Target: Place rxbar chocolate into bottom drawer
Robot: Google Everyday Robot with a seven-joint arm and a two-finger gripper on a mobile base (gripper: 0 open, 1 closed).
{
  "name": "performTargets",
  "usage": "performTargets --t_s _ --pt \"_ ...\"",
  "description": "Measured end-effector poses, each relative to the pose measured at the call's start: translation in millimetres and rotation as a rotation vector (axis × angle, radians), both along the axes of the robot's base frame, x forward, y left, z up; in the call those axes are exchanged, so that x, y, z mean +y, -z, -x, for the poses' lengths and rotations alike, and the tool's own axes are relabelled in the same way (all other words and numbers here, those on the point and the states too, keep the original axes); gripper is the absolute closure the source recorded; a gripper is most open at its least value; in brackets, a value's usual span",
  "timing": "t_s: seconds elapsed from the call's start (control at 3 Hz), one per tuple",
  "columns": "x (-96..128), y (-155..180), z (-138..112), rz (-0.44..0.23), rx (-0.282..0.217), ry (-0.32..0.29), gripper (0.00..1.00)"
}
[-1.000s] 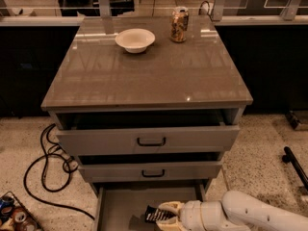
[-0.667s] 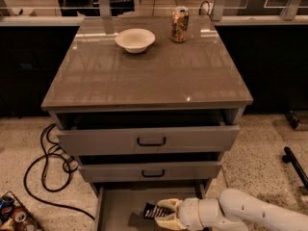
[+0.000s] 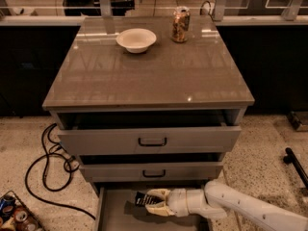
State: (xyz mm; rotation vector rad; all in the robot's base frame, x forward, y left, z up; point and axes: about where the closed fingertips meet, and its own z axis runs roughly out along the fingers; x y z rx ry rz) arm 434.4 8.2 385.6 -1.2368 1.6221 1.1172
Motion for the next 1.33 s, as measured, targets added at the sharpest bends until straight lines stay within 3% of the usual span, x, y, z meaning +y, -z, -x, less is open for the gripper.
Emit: performTargets --t_s 0.33,0.67,1.0,1.33 --pt "19.6 43.7 -22.5 -0.055 -0.006 -0.016 1.0" --pt "42.8 96.1 -28.1 -0.084 0.028 -0.05 1.0" --pt "61.1 127.4 -27.9 -0.088 0.065 -0.051 1.0" --pt "75.2 149.8 -24.6 -0.09 0.103 -0.011 1.0"
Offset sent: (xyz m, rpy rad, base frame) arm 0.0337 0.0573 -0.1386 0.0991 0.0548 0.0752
